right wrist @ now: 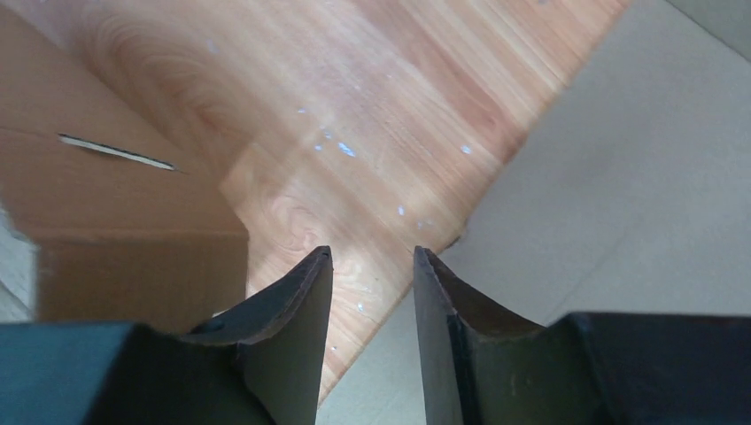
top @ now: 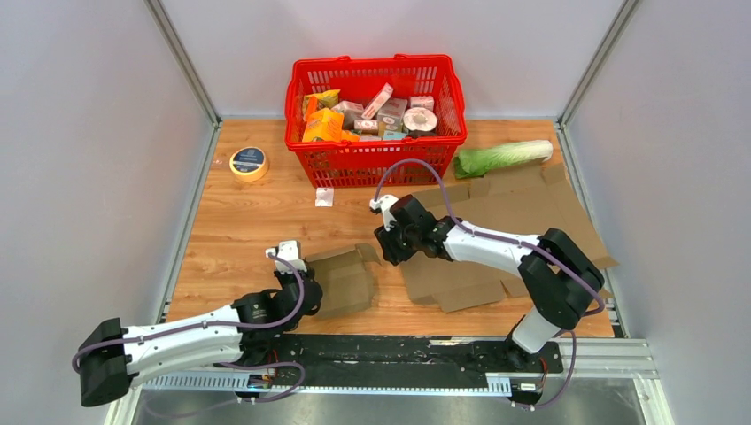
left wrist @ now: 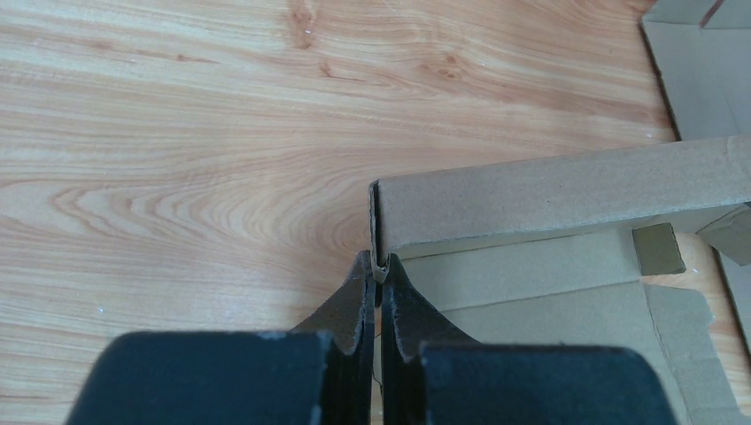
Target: Fold the paper box
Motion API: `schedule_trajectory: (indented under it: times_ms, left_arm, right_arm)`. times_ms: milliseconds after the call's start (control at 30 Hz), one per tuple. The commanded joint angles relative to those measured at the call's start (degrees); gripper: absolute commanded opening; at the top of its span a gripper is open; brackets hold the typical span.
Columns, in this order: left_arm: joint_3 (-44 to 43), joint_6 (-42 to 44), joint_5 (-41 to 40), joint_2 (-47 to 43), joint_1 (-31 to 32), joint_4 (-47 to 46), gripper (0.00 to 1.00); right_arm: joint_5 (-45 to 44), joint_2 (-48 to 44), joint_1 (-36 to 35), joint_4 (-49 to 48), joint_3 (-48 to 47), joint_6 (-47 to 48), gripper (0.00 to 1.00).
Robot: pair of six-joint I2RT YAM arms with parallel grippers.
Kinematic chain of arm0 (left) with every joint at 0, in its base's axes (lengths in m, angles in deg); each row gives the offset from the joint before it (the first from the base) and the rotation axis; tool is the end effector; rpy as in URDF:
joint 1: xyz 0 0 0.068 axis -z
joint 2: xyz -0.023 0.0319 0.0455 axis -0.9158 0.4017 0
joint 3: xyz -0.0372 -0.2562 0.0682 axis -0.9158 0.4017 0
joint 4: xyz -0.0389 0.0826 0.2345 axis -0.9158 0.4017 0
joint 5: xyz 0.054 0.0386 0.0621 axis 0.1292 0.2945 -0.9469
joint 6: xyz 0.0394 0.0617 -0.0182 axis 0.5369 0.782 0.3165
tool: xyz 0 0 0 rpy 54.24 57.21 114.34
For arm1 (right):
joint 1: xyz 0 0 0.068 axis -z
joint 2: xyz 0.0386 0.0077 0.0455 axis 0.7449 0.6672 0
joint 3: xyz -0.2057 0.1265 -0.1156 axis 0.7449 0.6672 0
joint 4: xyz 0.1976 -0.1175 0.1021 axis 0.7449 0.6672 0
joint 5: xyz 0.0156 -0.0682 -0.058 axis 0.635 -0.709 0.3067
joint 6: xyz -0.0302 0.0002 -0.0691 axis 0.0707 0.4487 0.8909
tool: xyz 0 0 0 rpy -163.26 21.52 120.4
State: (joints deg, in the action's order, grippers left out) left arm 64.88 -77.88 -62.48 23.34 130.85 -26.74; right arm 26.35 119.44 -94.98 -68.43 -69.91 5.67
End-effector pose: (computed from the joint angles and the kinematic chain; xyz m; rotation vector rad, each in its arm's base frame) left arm 0.1043 -0.1021 0.1456 -0.2347 1.9937 -0.2435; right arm 0.2247 0.2489 0.1613 -0.9409 2.3870 0.4926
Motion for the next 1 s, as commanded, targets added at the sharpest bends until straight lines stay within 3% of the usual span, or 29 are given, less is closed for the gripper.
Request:
schedule_trajectory:
  times_ms: [0,333,667,967]
  left_arm:
    - [0.1,3.5,0.8,-2.0,0.2,-0.6,0.0]
    - [-3.4,6.0,1.0,0.0,0.2,1.9,0.0]
    - [-4.3,9.3,2.9,2.1,0.2,-0.6,0.0]
    - [-2.6,13.1,5.3,3.5,0.2,-5.9,0.0]
  right_arm:
    - [3.1,-1.9,-3.7,-3.0,-3.2,7.2,0.43]
    - [-0.5,-5.4,-10.6,2.4,-4.1,7.0,0.45]
    - [2.5,-8.3,-11.4,-2.0,0.3,9.9,0.47]
    - [3.8,0.5,-12.1,-8.8,-3.3,11.2,0.45]
